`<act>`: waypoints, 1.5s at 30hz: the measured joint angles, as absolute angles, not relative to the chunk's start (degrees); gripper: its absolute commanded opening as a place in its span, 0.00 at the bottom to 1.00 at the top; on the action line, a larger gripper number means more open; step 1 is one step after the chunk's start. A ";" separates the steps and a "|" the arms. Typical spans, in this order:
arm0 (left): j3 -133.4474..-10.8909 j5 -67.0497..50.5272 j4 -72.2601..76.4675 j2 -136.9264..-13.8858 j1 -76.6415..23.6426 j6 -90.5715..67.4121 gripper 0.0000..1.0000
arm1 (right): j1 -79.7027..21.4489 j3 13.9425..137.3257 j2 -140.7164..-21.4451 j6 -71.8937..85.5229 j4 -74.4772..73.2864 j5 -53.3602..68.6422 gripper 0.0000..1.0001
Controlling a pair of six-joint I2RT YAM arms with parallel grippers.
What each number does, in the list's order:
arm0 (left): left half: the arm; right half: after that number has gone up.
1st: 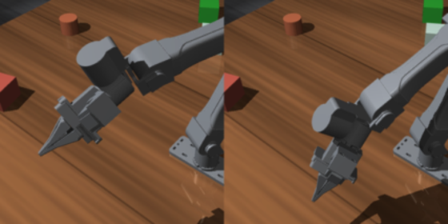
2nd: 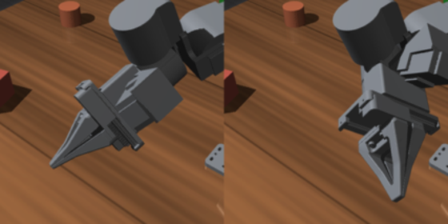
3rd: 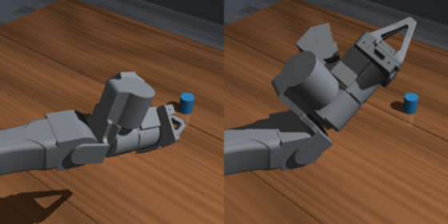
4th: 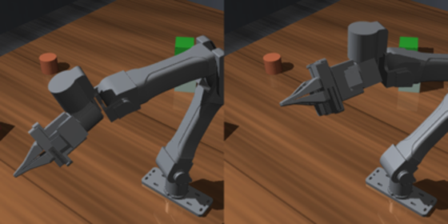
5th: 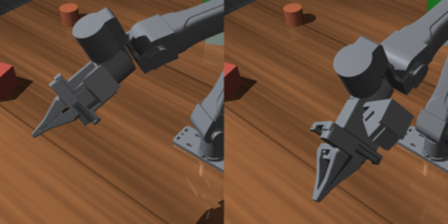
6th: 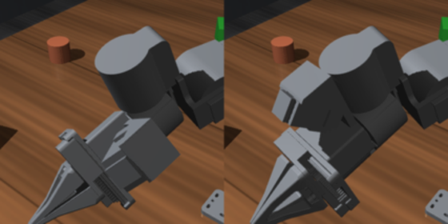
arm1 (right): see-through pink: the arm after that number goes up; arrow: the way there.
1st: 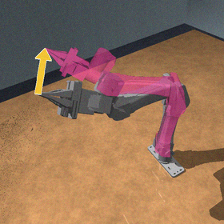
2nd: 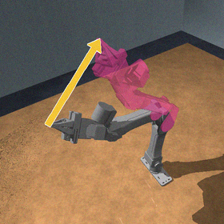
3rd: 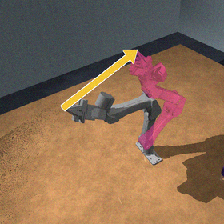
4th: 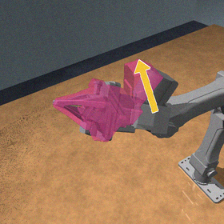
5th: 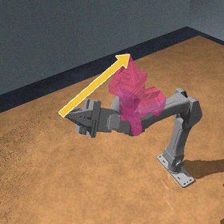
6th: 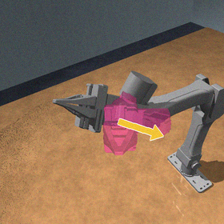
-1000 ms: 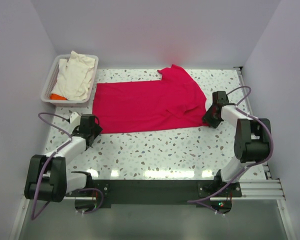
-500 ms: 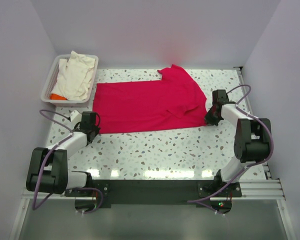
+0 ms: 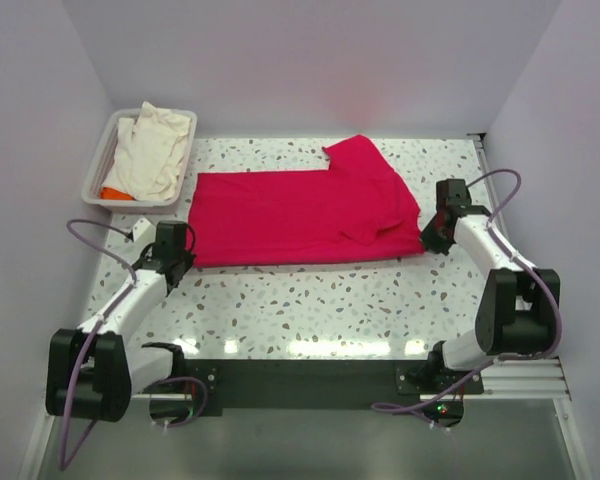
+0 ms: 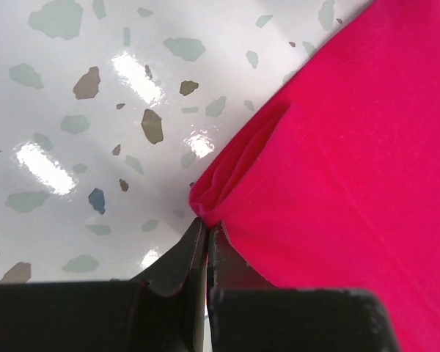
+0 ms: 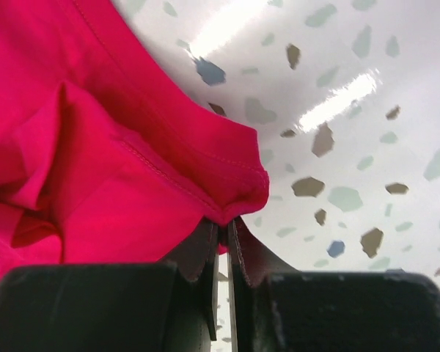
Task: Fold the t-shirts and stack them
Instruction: Fold the tshirt
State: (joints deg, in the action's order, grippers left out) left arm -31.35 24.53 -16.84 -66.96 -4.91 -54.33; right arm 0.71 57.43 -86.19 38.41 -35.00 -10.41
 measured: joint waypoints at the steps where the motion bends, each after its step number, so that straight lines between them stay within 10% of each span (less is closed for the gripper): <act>1: -31.35 24.56 -17.89 -65.49 -4.93 -54.39 0.00 | 0.80 56.80 -85.43 38.44 -35.46 -10.57 0.00; 10: -28.95 24.93 -27.55 -50.92 -4.95 -55.66 0.00 | 1.21 47.09 -74.50 40.27 -41.23 -10.70 0.00; 12: -28.34 24.93 -29.61 -48.62 -4.95 -56.45 0.01 | 1.26 46.37 -72.82 41.34 -42.59 -10.48 0.18; 16: -28.27 25.19 -31.59 -48.29 -4.93 -56.99 0.50 | 1.65 46.15 -72.03 43.16 -43.90 -10.81 0.71; 18: -28.27 25.65 -32.34 -49.19 -4.89 -57.12 0.72 | 1.93 46.15 -72.03 43.07 -44.36 -11.05 0.82; 45: -37.98 0.97 -25.56 -49.08 -4.97 -33.12 0.74 | -23.68 49.08 -74.56 44.07 -29.39 -11.66 0.77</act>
